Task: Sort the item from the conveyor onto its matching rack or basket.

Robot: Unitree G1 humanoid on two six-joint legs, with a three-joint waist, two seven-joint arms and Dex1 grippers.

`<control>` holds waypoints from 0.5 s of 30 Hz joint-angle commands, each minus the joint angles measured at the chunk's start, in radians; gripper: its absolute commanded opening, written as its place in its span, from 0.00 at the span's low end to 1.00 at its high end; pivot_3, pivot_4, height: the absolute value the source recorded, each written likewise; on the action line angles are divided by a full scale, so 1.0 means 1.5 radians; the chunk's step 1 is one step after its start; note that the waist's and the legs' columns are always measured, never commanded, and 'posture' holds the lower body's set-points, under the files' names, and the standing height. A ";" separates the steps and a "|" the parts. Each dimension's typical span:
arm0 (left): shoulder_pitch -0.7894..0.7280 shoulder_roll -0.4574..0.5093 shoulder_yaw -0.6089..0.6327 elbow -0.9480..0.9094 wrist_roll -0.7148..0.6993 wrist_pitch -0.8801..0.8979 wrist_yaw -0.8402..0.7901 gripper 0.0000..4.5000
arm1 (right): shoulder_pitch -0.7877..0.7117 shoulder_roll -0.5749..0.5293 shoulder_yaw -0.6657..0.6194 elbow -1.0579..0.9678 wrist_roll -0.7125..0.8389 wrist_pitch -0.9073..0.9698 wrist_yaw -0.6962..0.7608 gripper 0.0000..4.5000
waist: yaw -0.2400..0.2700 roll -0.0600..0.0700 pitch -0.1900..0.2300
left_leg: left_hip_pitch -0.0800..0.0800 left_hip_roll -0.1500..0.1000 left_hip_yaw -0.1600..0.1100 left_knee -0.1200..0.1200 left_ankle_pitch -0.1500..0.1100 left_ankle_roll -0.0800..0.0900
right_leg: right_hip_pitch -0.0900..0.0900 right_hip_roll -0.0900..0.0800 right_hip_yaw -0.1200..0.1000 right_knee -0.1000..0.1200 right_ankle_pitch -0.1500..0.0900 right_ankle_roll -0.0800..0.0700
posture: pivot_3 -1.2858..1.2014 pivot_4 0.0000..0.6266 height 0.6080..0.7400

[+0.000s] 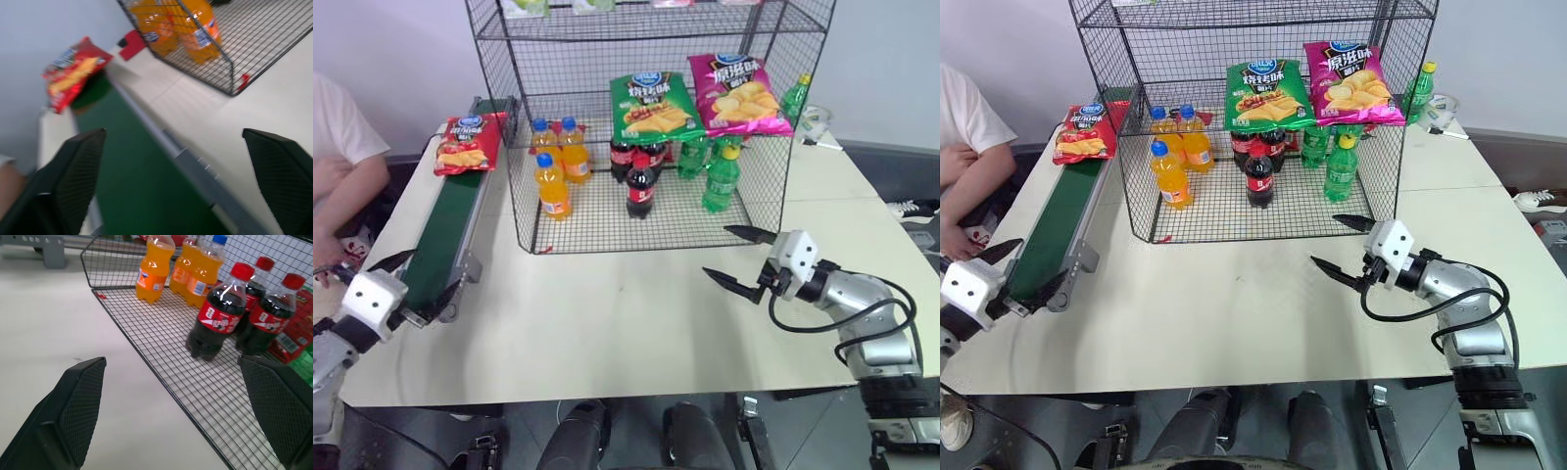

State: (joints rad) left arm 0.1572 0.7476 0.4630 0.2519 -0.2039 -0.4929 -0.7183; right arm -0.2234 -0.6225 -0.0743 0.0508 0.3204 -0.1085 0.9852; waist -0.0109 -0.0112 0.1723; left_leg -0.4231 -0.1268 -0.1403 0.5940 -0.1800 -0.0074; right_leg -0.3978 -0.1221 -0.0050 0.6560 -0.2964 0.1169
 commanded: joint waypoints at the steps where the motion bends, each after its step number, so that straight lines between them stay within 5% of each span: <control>1: 0.030 0.014 0.044 -0.010 0.069 -0.107 0.049 0.99 | -0.004 0.013 0.001 -0.036 0.030 0.010 0.010 1.00 | 0.000 0.000 0.000 | 0.000 0.000 0.000 0.000 0.000 0.000 | 0.000 0.000 0.000 0.000 0.000 0.000 | 0.52 0.24 1.00; 15: 0.148 0.056 0.102 0.076 0.506 -0.285 0.441 0.99 | 0.029 0.000 0.065 -0.092 0.085 0.090 0.127 1.00 | 0.000 0.000 0.000 | 0.000 0.000 0.000 -0.001 -0.001 -0.001 | -0.001 0.000 0.000 0.000 0.000 0.000 | 0.52 0.24 1.00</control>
State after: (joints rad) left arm 0.3619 0.8072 0.5917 0.3554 0.4924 -0.9059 -0.1376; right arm -0.1825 -0.6106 0.0135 -0.0384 0.4186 0.0140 1.1497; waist -0.0106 -0.0114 0.1722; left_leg -0.4238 -0.1266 -0.1401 0.5929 -0.1817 -0.0092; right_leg -0.3989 -0.1216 -0.0052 0.6556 -0.2962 0.1169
